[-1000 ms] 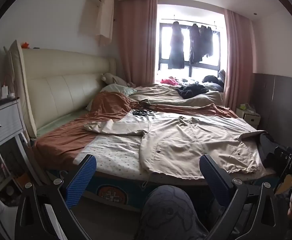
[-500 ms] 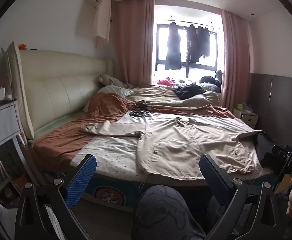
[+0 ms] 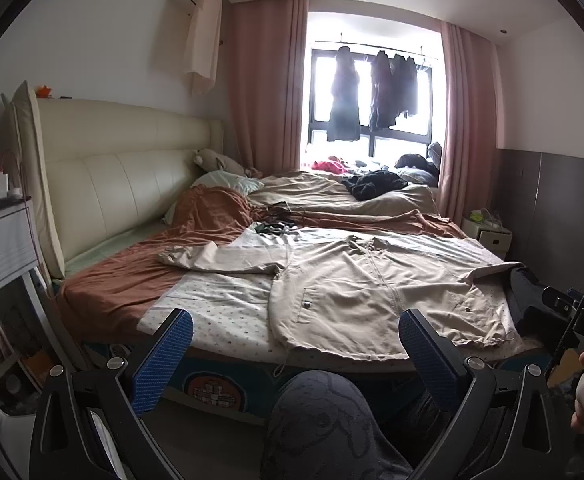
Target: Fold large clothes
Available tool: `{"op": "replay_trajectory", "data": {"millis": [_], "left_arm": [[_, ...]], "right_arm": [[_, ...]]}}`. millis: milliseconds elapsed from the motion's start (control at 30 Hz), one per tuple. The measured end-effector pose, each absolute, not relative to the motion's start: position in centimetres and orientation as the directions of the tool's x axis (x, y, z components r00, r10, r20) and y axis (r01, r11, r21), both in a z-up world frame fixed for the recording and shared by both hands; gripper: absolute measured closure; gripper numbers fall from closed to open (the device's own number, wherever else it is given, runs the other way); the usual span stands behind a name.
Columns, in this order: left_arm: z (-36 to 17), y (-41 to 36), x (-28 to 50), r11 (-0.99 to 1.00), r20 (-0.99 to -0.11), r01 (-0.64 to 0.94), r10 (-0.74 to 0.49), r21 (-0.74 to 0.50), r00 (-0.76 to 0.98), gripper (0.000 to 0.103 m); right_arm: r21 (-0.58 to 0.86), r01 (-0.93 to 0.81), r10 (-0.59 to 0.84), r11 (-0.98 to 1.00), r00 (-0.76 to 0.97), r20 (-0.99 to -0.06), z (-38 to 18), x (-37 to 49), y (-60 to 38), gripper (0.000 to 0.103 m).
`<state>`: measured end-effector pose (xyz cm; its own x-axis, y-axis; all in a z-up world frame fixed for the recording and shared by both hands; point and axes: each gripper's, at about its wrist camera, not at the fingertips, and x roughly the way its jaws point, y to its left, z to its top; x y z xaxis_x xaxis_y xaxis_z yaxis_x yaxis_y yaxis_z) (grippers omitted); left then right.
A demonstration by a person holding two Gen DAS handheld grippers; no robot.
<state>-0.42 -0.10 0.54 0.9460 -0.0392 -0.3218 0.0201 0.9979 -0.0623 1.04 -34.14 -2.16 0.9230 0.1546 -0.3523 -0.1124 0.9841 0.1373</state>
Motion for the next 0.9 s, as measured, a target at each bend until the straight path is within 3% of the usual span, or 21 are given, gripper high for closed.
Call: {"op": "replay_trajectory", "data": {"millis": [900], "left_arm": [[0.82, 0.46, -0.36, 0.997, -0.325, 0.016, -0.039, -0.073, 0.945, 0.000]], "right_arm": [[0.145, -0.114, 0.160, 0.983, 0.918, -0.362, -2.28, 1.35, -34.19, 0.000]]}}
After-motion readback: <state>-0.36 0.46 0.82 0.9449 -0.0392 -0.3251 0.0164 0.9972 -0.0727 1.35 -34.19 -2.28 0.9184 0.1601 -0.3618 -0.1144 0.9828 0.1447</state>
